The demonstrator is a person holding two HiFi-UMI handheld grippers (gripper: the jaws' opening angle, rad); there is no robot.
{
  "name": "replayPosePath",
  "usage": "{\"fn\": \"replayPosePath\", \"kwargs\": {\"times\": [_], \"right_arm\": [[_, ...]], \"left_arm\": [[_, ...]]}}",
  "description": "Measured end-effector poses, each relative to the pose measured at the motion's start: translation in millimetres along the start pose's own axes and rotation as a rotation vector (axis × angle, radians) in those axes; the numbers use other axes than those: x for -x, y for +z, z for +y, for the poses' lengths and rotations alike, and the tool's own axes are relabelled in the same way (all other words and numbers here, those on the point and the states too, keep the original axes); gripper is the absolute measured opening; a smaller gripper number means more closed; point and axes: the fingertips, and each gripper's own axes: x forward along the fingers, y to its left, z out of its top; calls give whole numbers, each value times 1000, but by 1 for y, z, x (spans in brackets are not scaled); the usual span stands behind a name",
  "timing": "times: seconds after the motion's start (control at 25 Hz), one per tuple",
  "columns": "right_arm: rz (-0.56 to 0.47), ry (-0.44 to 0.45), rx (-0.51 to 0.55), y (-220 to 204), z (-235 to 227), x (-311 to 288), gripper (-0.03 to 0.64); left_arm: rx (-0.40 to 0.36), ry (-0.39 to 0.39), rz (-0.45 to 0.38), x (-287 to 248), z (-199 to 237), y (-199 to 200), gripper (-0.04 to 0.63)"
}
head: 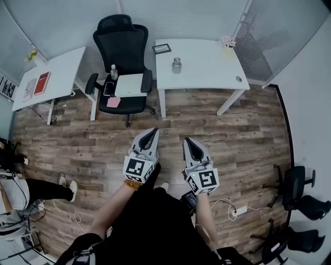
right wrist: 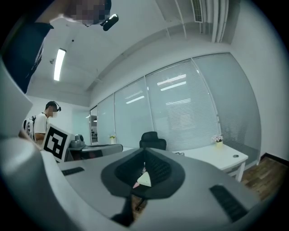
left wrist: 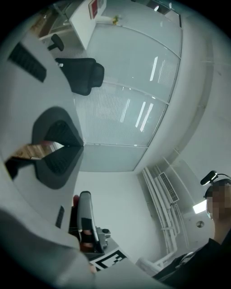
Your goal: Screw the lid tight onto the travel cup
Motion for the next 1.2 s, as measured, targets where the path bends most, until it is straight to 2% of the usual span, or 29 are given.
{"fn": "replayPosePath", "kwargs": {"times": [0.16,0.24,0.32,0.44,0.56,0.72,0.84,0.96,1.08,1.2], "right_arm": [[11,-65,122,6,-32,-22,2],[34,-94,136,6,-49,-35,0],[81,-107,150,5,-66,-46,1],[187,-96,250,8,-95,-63,0],[261,-92,366,6,-117,-88,2],[304,-66,344,5,-134,-133,2],[311,-47,381,6,-144,-168,18],[317,-40,398,7,-150,-199,33],[330,-16,438,6,-156,-231,70],[318,48,382,6,-161,-260,86]], "left_arm": [[44,-4,-33,-39,30,-1,9],[73,-11,-54,-58,50,-4,9],[117,-2,-65,-80,70,-7,9],[171,10,-93,-122,92,-1,9],[87,-20,-109,-157,109,5,9],[-1,-50,-108,-187,134,2,9],[-64,-78,-81,-208,145,-12,9],[-80,-119,-22,-227,150,-28,9],[-123,-159,-7,-246,156,-33,9],[-119,-166,31,-262,167,-44,9]]}}
